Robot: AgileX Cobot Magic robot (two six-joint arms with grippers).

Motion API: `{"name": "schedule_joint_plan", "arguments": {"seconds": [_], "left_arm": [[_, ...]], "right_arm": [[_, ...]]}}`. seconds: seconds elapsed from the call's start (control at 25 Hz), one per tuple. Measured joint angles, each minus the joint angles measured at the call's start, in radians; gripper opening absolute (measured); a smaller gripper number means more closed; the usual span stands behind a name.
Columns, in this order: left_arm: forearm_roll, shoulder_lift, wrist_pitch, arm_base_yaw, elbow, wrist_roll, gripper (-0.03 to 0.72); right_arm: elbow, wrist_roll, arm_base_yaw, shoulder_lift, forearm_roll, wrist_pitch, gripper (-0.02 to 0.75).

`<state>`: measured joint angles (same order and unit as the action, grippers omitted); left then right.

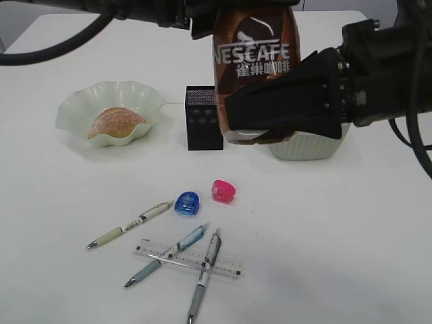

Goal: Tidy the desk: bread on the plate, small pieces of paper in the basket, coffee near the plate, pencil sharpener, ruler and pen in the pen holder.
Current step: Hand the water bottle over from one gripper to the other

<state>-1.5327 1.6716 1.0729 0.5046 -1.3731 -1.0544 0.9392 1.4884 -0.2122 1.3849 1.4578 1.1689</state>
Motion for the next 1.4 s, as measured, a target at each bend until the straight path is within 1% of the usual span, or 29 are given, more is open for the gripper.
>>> {"name": "schedule_joint_plan", "arguments": {"seconds": [0.16, 0.4, 0.48, 0.64, 0.84, 0.96, 1.04, 1.12, 1.2, 1.28, 1.4], "left_arm": [[-0.003, 0.000, 0.000, 0.000, 0.000, 0.000, 0.330], [-0.014, 0.005, 0.004, 0.000, 0.000, 0.000, 0.313], [-0.018, 0.007, 0.005, 0.001, 0.000, 0.000, 0.312], [-0.018, 0.009, 0.005, 0.002, 0.000, 0.000, 0.311], [-0.018, 0.009, 0.012, 0.002, 0.000, 0.000, 0.311], [-0.018, 0.009, 0.016, 0.002, 0.000, 0.000, 0.311], [-0.018, 0.009, 0.023, 0.002, 0.000, 0.000, 0.311], [-0.018, 0.009, 0.026, 0.002, 0.000, 0.000, 0.311], [-0.018, 0.009, 0.029, 0.002, 0.000, 0.000, 0.311], [-0.018, 0.009, 0.029, 0.002, 0.000, 0.000, 0.311], [-0.018, 0.010, 0.029, 0.002, 0.000, 0.000, 0.311]], "right_arm": [[0.000, -0.004, 0.000, 0.000, 0.002, 0.000, 0.449], [0.000, -0.055, 0.000, -0.004, 0.021, 0.009, 0.596], [0.000, -0.059, 0.000, -0.006, 0.025, 0.009, 0.617], [0.000, -0.061, 0.000, -0.006, 0.028, 0.010, 0.613], [0.000, -0.062, 0.000, -0.006, 0.029, 0.010, 0.552], [0.000, -0.079, 0.000, -0.006, 0.029, 0.010, 0.542], [0.000, -0.122, 0.000, -0.006, 0.029, 0.010, 0.559], [0.000, -0.167, 0.000, -0.006, 0.027, 0.010, 0.616], [0.000, -0.207, 0.000, -0.006, 0.007, 0.012, 0.654], [0.000, -0.236, 0.000, -0.006, -0.018, 0.012, 0.666], [0.000, -0.252, 0.000, -0.007, -0.027, 0.012, 0.668]]}}
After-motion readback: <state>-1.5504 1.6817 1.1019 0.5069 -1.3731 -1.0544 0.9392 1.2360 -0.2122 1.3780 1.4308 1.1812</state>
